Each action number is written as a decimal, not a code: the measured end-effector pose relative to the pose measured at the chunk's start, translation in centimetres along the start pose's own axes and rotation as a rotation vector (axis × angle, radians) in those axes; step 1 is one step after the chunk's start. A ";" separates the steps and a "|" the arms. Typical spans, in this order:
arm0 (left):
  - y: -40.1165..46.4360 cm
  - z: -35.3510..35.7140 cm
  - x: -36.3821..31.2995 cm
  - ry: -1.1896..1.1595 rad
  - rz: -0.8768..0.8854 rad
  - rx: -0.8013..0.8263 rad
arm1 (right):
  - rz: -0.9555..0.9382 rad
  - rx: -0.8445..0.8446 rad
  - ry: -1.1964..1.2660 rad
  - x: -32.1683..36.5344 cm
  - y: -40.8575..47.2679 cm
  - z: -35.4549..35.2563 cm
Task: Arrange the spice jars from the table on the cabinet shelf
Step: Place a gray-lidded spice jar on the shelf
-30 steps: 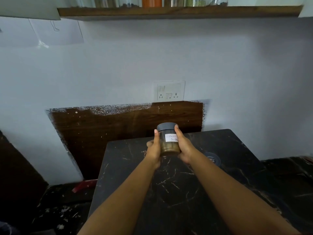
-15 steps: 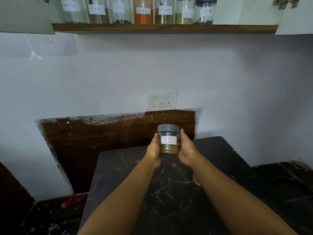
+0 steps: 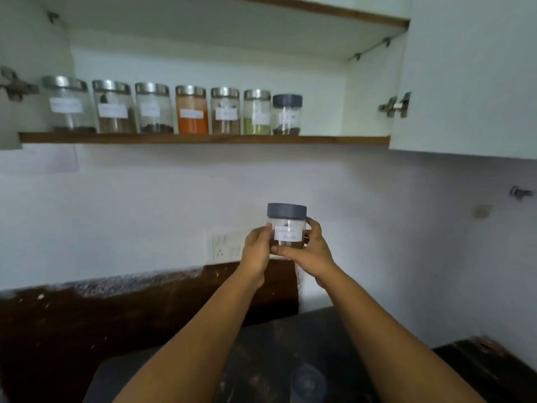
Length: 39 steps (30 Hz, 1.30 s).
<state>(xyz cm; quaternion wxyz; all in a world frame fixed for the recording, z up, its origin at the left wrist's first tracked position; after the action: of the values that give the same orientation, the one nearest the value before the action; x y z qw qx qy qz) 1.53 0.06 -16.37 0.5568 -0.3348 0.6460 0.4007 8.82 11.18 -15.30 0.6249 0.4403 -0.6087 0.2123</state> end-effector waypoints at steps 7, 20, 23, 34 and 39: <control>4.8 5.8 -16.2 0.336 0.551 -0.120 | -0.347 -0.107 0.023 12.7 8.7 -9.1; 15.4 4.3 -18.6 1.539 0.551 -0.551 | -0.225 0.070 -0.361 16.9 26.1 -12.6; 15.8 4.3 -18.6 1.583 0.524 -0.543 | -0.166 0.069 -0.348 16.2 28.7 -12.3; 16.1 4.3 -18.4 1.617 0.465 -0.547 | -0.079 0.104 -0.484 14.6 31.9 -11.9; 16.1 4.4 -18.5 1.630 0.455 -0.548 | -0.032 0.109 -0.523 14.6 32.0 -11.7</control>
<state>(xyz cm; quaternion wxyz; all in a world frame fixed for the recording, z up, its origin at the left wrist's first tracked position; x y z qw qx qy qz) -7.80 11.07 3.98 -0.2688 -0.5011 0.7737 0.2794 -7.59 33.39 9.41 0.4250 0.5226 -0.7303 0.1137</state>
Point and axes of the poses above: each hand's wrist, its own y-axis towards the middle knuckle, its own z-axis out of the palm, x = y × z, the point moved 5 cm from there along y, towards the middle knuckle, and after that the axes turned 9 degrees about y, right-handed, at the moved point
